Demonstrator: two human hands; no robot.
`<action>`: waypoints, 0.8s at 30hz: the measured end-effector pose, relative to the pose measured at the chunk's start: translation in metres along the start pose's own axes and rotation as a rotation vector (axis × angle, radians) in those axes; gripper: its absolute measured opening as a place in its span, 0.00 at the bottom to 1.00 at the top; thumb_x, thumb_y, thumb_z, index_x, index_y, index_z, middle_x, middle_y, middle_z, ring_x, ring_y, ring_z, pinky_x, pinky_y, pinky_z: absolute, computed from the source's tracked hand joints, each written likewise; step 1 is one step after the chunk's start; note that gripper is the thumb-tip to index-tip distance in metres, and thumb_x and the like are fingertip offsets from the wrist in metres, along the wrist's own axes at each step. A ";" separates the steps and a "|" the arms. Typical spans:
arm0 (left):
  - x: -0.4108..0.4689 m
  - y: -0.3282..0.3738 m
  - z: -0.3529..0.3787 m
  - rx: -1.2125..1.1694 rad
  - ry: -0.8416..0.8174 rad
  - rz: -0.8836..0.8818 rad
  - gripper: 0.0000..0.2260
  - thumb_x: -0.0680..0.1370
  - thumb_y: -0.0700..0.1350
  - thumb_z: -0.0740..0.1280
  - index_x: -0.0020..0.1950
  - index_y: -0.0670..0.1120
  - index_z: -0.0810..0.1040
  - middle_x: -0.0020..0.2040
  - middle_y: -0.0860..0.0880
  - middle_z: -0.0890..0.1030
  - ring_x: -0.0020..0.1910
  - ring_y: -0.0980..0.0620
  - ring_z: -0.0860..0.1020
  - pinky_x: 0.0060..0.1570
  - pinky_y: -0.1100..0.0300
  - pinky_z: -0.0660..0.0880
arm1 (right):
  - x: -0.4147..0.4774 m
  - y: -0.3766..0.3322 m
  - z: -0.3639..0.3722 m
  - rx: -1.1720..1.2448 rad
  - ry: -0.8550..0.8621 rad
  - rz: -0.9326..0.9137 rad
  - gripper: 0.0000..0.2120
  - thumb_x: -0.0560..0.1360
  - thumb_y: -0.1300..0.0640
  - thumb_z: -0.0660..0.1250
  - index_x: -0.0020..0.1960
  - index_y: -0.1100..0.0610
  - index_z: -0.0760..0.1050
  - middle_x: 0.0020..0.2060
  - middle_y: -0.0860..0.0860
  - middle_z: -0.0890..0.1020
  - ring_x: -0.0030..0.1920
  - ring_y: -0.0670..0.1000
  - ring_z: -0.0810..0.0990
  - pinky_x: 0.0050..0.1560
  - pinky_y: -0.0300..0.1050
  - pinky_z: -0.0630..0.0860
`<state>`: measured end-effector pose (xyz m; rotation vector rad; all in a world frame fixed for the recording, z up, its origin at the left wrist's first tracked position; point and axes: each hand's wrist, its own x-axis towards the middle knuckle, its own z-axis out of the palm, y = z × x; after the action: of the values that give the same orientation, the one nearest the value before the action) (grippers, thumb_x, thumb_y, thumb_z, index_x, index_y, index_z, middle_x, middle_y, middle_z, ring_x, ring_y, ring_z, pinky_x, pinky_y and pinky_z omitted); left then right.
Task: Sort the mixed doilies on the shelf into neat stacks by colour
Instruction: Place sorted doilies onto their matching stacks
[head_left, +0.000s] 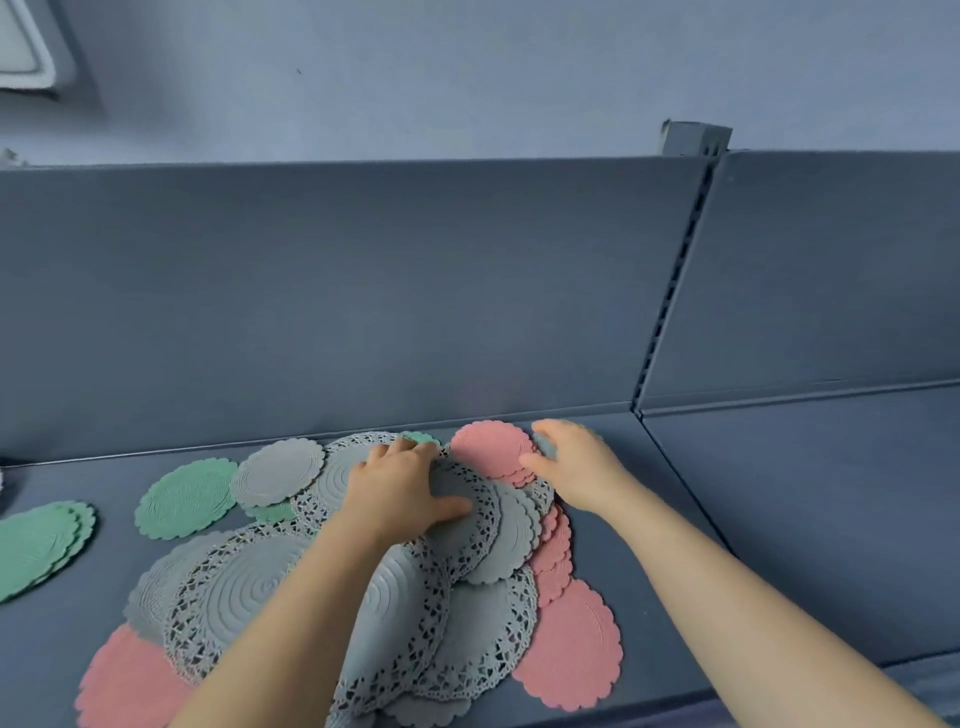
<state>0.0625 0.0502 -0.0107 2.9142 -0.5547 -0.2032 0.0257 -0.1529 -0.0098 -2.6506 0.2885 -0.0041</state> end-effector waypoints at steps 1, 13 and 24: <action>0.002 0.000 -0.001 -0.009 -0.007 -0.017 0.37 0.68 0.67 0.67 0.71 0.51 0.64 0.69 0.49 0.68 0.68 0.45 0.65 0.64 0.50 0.66 | 0.006 -0.002 0.001 -0.027 -0.036 -0.017 0.26 0.77 0.44 0.63 0.71 0.53 0.66 0.69 0.51 0.72 0.69 0.53 0.70 0.66 0.48 0.67; 0.003 -0.001 0.004 -0.395 0.232 -0.178 0.28 0.59 0.58 0.79 0.42 0.49 0.63 0.40 0.54 0.68 0.41 0.50 0.69 0.40 0.55 0.68 | 0.023 -0.003 0.010 0.137 -0.068 -0.303 0.14 0.73 0.50 0.69 0.58 0.50 0.78 0.55 0.46 0.77 0.58 0.47 0.73 0.61 0.43 0.69; -0.030 -0.014 -0.033 -0.666 0.709 -0.392 0.24 0.67 0.54 0.77 0.45 0.41 0.66 0.37 0.48 0.72 0.35 0.50 0.70 0.30 0.60 0.65 | 0.003 -0.006 0.018 0.094 -0.256 -0.263 0.31 0.68 0.48 0.74 0.67 0.55 0.70 0.62 0.51 0.68 0.58 0.50 0.74 0.62 0.48 0.73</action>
<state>0.0453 0.0784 0.0217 2.1834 0.1788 0.4898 0.0308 -0.1407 -0.0231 -2.5399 -0.1412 0.2289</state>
